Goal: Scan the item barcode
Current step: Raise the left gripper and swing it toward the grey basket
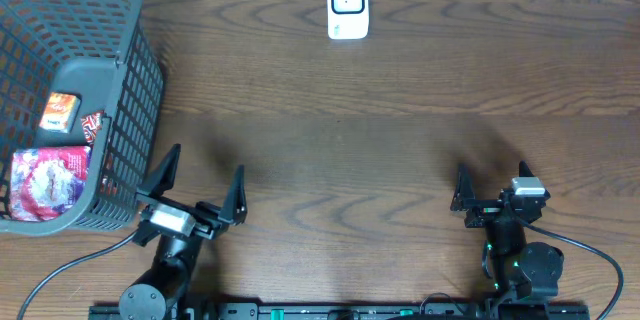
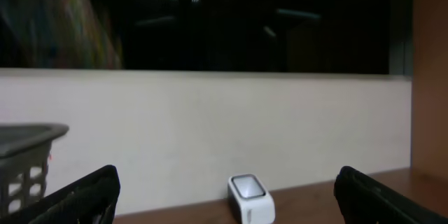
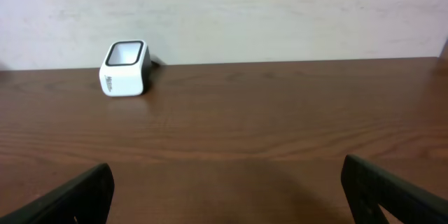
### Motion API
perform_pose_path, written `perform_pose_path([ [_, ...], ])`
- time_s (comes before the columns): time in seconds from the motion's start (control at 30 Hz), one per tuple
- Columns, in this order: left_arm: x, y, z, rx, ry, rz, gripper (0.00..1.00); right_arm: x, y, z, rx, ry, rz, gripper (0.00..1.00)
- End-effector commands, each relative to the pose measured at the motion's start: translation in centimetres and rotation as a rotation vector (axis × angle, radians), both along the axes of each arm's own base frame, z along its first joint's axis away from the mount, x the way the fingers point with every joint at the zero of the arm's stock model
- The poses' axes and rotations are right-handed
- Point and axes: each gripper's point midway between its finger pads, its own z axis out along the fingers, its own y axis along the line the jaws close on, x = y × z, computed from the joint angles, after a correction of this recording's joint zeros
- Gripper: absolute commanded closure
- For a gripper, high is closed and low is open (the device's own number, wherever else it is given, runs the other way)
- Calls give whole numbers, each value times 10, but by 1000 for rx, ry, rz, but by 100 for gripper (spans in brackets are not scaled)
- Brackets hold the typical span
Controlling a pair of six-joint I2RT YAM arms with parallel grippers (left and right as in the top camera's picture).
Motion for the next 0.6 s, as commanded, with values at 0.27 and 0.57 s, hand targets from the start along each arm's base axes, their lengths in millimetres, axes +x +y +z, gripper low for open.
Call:
perform_pose_path([
  [0.27, 1, 10, 115, -39, -28, 51, 2, 0, -3, -1, 13, 0, -17, 1],
  [0.57, 78, 35, 188, -1, 238, 235, 2, 0, -3, -1, 13, 0, -17, 1],
])
